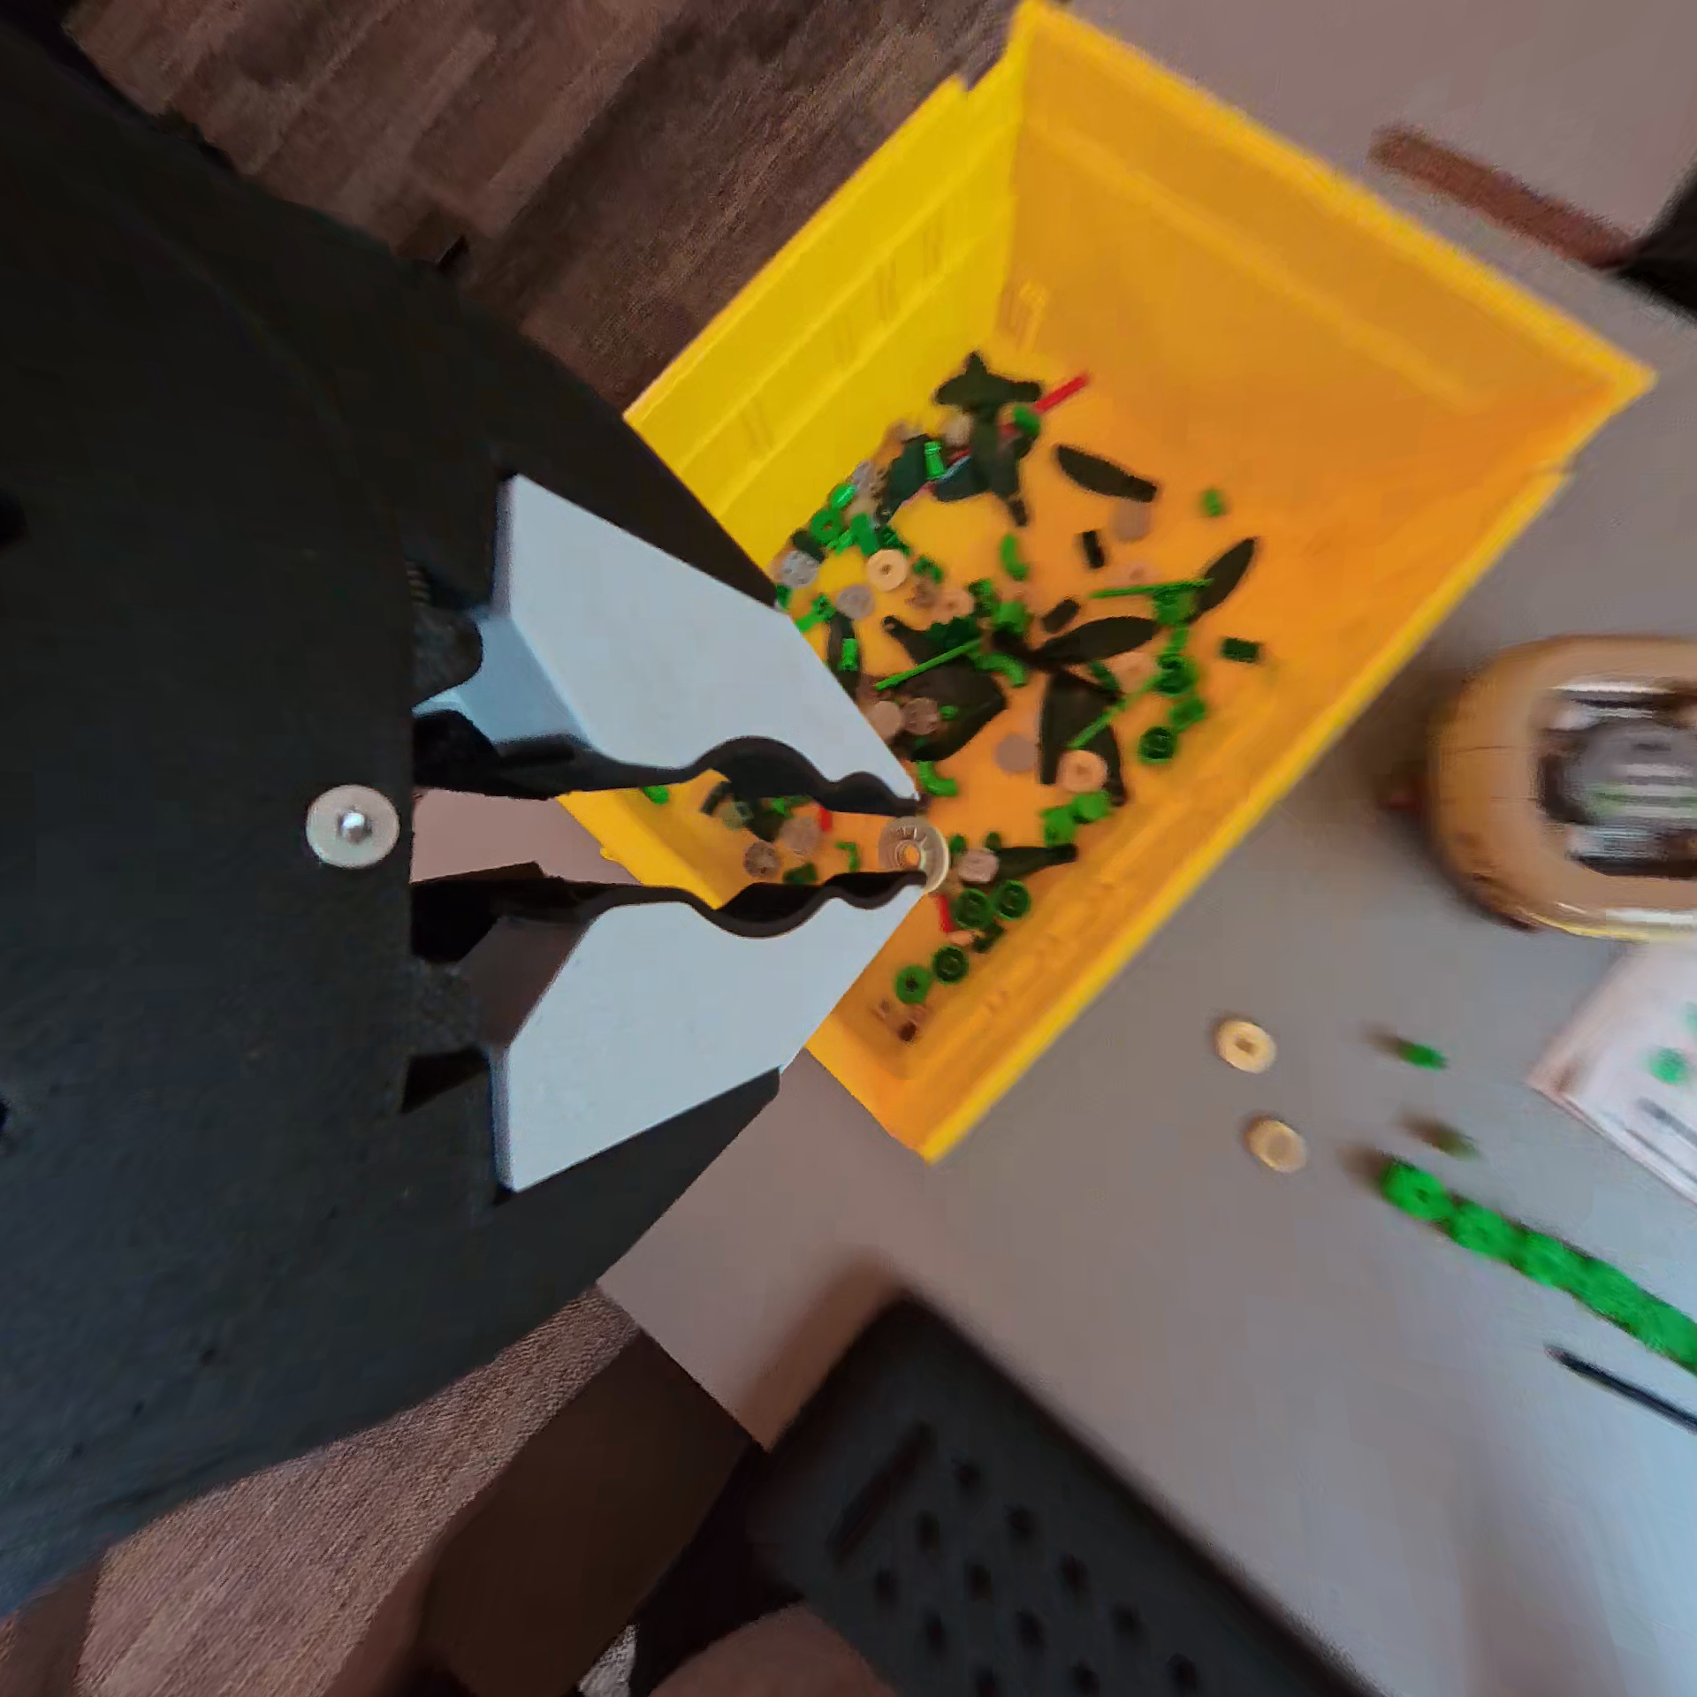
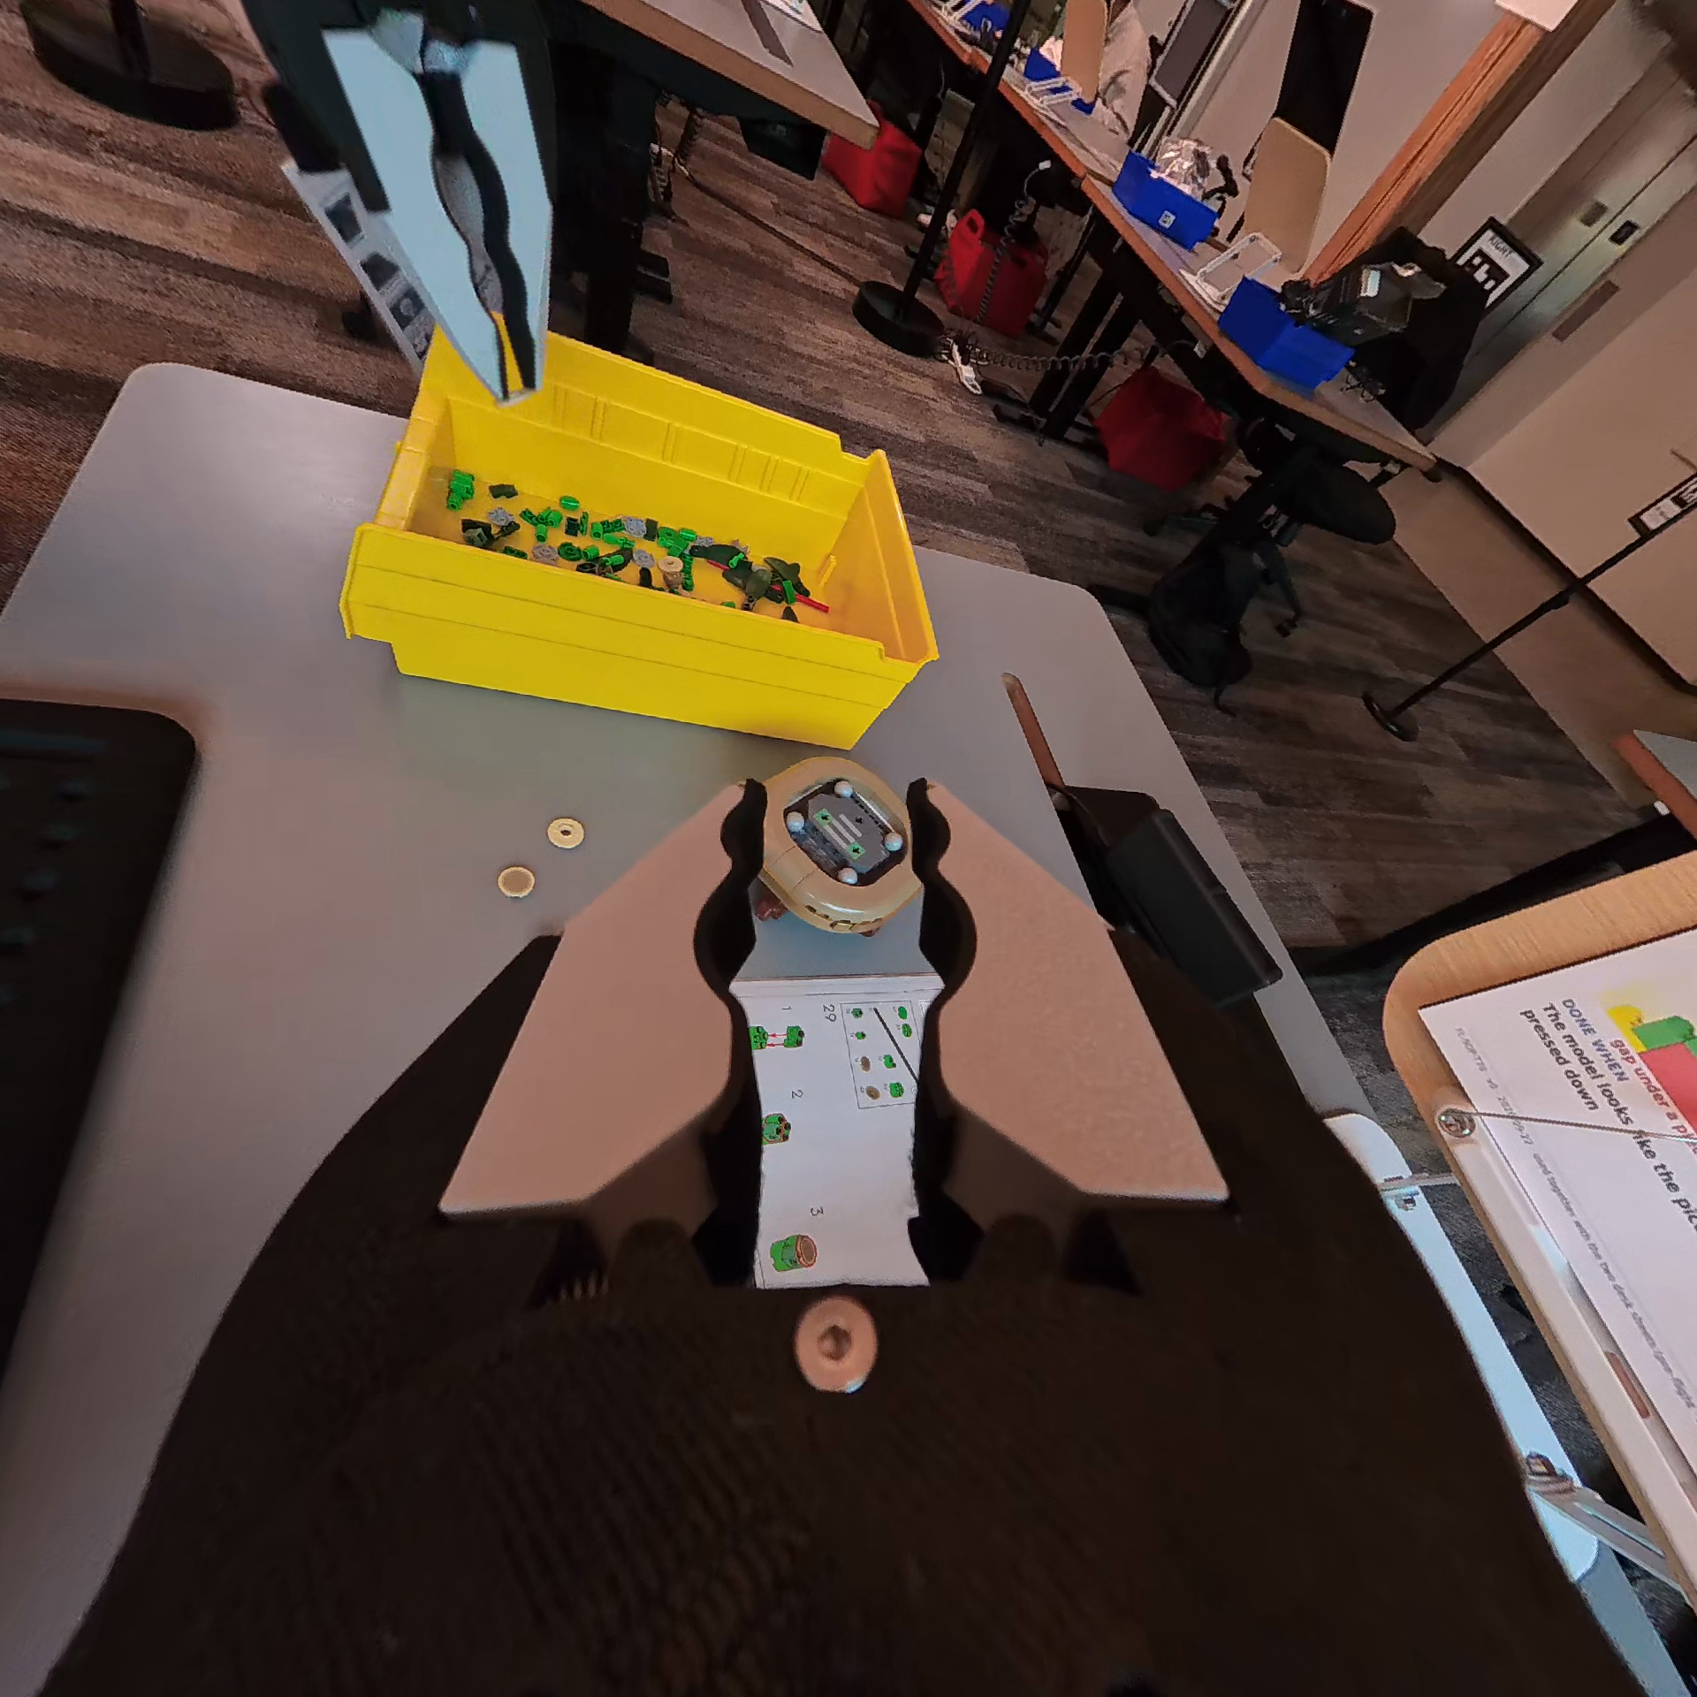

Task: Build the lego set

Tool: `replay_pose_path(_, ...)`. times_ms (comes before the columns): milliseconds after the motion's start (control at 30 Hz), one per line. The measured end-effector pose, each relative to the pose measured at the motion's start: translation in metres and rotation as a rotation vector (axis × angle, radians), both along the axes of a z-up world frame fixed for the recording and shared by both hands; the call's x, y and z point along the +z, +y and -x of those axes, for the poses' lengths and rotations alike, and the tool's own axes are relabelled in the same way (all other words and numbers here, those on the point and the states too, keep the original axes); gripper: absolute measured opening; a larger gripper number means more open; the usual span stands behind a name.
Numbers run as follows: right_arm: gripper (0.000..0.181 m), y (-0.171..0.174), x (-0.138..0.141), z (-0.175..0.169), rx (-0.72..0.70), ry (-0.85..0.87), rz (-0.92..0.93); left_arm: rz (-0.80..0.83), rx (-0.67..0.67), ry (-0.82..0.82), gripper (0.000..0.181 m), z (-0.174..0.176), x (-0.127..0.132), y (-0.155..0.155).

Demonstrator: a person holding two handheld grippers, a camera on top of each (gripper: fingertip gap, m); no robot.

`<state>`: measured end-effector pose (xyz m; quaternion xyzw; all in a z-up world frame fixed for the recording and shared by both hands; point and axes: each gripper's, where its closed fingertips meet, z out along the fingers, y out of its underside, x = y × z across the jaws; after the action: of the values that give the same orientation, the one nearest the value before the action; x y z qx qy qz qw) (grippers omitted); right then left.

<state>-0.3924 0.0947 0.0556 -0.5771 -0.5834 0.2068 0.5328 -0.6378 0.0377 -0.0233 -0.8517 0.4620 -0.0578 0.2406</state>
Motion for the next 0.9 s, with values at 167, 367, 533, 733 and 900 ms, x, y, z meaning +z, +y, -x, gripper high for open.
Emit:
replay_pose_path(167,0.031,-0.003,0.003,-0.003,0.001,-0.001,-0.006,0.032,-0.148,0.051,0.01,-0.079,0.003,-0.001)
replay_pose_path(367,0.031,-0.009,0.007,-0.01,0.003,-0.016,-0.032,0.146,-0.225,0.244,0.01,-0.123,-0.073,0.023)
replay_pose_path(533,0.031,-0.013,0.015,-0.015,0.012,-0.009,-0.053,0.207,-0.203,0.358,0.01,-0.121,-0.113,0.043)
replay_pose_path(733,0.031,-0.015,0.023,-0.02,0.023,0.019,-0.057,0.278,-0.205,0.395,0.01,-0.124,-0.13,0.044)
replay_pose_path(900,0.031,-0.018,0.025,-0.021,0.029,0.017,-0.065,0.301,-0.207,0.42,0.01,-0.124,-0.138,0.047)
